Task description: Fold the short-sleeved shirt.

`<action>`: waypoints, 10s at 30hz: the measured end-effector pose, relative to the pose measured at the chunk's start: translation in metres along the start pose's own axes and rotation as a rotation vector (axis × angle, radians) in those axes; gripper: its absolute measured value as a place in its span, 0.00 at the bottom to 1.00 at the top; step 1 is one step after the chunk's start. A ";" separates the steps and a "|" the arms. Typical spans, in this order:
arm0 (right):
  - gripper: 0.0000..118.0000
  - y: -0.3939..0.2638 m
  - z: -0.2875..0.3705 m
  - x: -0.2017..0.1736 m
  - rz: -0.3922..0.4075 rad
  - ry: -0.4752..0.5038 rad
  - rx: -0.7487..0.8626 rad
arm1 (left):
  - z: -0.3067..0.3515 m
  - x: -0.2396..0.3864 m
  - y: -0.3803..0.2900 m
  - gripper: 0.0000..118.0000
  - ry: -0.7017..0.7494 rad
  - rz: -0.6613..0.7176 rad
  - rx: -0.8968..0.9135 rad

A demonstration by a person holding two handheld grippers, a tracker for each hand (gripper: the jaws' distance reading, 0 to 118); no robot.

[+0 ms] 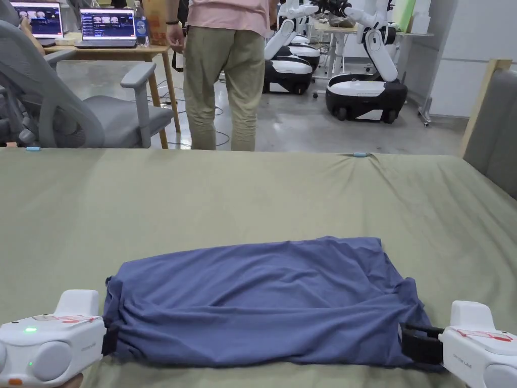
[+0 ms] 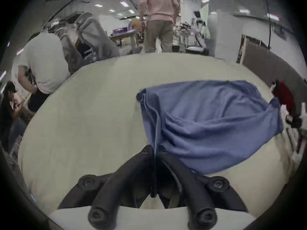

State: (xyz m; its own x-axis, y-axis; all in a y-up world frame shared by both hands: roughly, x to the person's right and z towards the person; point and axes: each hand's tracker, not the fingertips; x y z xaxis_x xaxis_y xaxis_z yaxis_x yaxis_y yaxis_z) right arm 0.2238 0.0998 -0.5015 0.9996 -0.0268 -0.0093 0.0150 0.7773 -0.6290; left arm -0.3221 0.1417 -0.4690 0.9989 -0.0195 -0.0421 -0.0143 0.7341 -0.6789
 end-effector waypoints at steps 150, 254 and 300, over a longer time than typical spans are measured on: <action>0.00 -0.017 0.151 -0.170 0.214 0.127 0.285 | 0.069 -0.107 -0.119 0.96 -0.282 0.698 0.113; 0.00 -0.044 0.140 -0.136 0.198 0.135 0.172 | 0.089 0.012 -0.060 0.15 -0.165 0.246 0.348; 0.00 -0.049 0.126 -0.121 0.038 0.289 0.063 | 0.049 0.198 -0.078 0.00 -0.645 0.217 0.033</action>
State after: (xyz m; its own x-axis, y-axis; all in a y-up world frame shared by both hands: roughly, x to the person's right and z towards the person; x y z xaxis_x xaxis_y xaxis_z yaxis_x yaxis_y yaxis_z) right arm 0.1052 0.1440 -0.3714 0.9513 -0.1676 -0.2589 -0.0120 0.8187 -0.5741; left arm -0.1206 0.1138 -0.3890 0.8000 0.5318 0.2778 -0.2262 0.6962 -0.6813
